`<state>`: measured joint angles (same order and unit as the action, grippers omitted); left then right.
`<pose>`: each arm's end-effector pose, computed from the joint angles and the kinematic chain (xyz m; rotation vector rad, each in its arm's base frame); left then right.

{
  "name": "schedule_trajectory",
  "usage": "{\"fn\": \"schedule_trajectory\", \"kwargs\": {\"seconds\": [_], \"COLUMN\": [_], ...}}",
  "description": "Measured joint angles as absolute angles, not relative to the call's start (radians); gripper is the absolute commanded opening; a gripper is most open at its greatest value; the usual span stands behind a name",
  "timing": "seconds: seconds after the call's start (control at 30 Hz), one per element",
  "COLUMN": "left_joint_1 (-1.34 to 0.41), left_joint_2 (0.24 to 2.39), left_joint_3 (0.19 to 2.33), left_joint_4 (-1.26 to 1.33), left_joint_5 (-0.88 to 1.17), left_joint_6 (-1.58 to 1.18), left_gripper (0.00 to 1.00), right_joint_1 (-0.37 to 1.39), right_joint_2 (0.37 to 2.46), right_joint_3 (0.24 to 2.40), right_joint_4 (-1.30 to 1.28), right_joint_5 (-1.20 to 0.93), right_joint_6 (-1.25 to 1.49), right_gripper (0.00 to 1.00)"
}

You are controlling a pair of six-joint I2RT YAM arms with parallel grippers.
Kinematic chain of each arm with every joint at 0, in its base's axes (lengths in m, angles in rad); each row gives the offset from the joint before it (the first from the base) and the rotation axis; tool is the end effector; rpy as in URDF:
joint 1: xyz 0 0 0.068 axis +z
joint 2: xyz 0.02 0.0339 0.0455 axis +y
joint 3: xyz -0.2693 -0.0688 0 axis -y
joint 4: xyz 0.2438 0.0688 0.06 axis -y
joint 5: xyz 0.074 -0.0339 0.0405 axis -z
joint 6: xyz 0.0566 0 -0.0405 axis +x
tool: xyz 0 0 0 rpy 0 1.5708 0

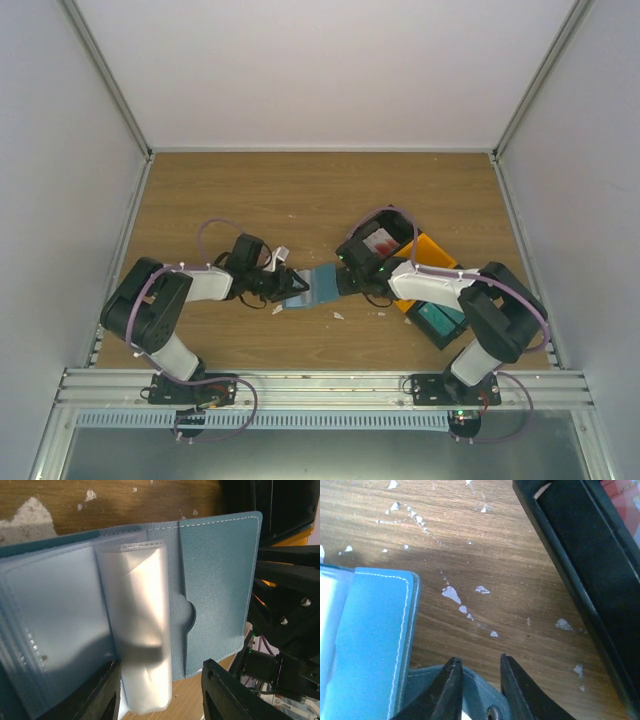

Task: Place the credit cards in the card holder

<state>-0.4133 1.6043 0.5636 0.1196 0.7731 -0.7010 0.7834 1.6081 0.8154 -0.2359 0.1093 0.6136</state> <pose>0.2344 -0.1460 0.1115 -0.0204 2.6786 -1.3894 0.2248 0.2152 0.1395 -0.1835 2.6288 0.3606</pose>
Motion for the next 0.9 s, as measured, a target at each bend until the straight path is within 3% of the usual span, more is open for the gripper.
{"fn": "schedule_trajectory", "kwargs": {"seconds": [0.17,0.33,0.6,0.83,0.9], "left_joint_1": [-0.425,-0.451,-0.474,-0.488,-0.489], "left_joint_2": [1.619,1.619,1.639,1.655,1.658], "left_joint_3": [0.586,0.616,0.662,0.684,0.691], "left_joint_4": [0.116,0.094,0.081,0.07,0.07], "left_joint_5": [0.769,0.753,0.742,0.739,0.739], "left_joint_6": [-0.707,-0.704,-0.697,-0.696,-0.695], "left_gripper": [0.47,0.48,0.47,0.46,0.46], "right_joint_1": [0.786,0.786,0.786,0.786,0.786], "right_joint_2": [1.584,1.489,1.364,1.303,1.3], "right_joint_3": [0.83,0.839,0.842,0.827,0.815], "right_joint_4": [-0.266,-0.28,-0.248,-0.15,-0.125], "right_joint_5": [0.134,0.142,0.064,-0.065,-0.102], "right_joint_6": [0.619,0.628,0.615,0.57,0.562], "right_gripper": [0.44,0.51,0.5,0.3,0.3]}}
